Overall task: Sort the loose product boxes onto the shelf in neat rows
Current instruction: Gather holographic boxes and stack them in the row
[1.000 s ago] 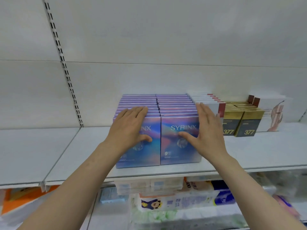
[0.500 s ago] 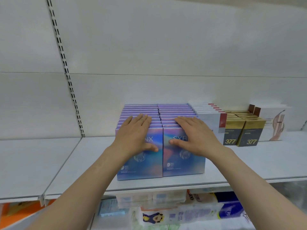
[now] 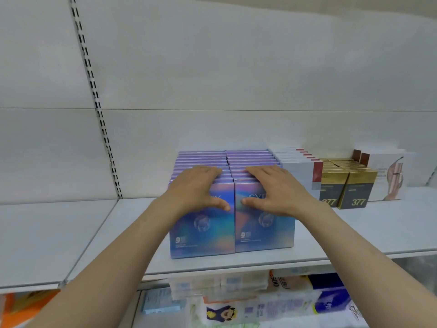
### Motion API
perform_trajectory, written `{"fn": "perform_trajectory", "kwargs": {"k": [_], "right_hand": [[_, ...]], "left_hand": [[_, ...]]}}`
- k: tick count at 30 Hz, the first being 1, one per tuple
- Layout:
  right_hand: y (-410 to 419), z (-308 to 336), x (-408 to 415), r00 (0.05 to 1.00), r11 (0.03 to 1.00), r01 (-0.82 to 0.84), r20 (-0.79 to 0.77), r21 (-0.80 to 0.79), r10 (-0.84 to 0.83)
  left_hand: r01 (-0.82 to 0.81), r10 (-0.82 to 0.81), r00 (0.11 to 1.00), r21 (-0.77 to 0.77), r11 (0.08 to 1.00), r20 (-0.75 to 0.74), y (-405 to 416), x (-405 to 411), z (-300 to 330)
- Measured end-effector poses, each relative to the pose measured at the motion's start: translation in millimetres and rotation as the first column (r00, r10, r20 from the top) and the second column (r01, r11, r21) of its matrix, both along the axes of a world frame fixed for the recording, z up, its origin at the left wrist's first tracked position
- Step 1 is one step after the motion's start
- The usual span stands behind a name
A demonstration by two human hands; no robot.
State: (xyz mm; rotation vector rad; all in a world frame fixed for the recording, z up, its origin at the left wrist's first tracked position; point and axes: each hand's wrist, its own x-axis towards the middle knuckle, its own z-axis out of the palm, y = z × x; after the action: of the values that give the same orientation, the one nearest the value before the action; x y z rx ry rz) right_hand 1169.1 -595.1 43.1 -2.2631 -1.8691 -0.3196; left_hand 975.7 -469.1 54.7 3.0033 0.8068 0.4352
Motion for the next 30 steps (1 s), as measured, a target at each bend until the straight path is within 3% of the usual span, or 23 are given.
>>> {"fn": "perform_trajectory", "kwargs": {"k": [5,8,15,18,22,26,30], "right_hand": [[11.8,11.1,6.9,0.999,0.98,0.031,-0.013,-0.197,-0.034],[18.2,14.8,8.7,0.998,0.973,0.027,-0.052,-0.227,-0.04],[18.5,14.4,8.1,0.998,0.983,0.003,-0.065,-0.186,-0.016],[6.4,10.5,2.8,0.997,0.996,-0.005,-0.072,-0.086,-0.001],[-16.3,-10.3,-8.8,1.0,0.999,0.019,0.017,0.033,-0.02],[-25.9,-26.8,-15.8,0.984,0.993,0.086,0.149,0.075,-0.097],[-25.6,-29.6,-18.5,0.979,0.99,0.094,0.173,0.102,-0.111]], "left_hand": [[-0.059,0.036,0.982,-0.121,0.991,-0.187,22.7,2.6,14.2],[-0.092,0.051,0.967,-0.157,0.983,-0.25,24.9,8.7,15.9],[-0.047,0.028,0.981,-0.1,0.994,-0.191,19.8,9.0,12.2],[-0.008,0.007,0.993,-0.006,1.0,-0.119,13.5,1.0,5.3],[-0.042,0.059,0.992,0.157,0.987,-0.112,-9.3,-14.5,-13.3],[-0.096,0.132,0.982,0.243,0.965,-0.136,-22.0,-15.2,-27.9],[-0.104,0.147,0.979,0.277,0.955,-0.141,-19.7,-10.6,-31.6]]}}
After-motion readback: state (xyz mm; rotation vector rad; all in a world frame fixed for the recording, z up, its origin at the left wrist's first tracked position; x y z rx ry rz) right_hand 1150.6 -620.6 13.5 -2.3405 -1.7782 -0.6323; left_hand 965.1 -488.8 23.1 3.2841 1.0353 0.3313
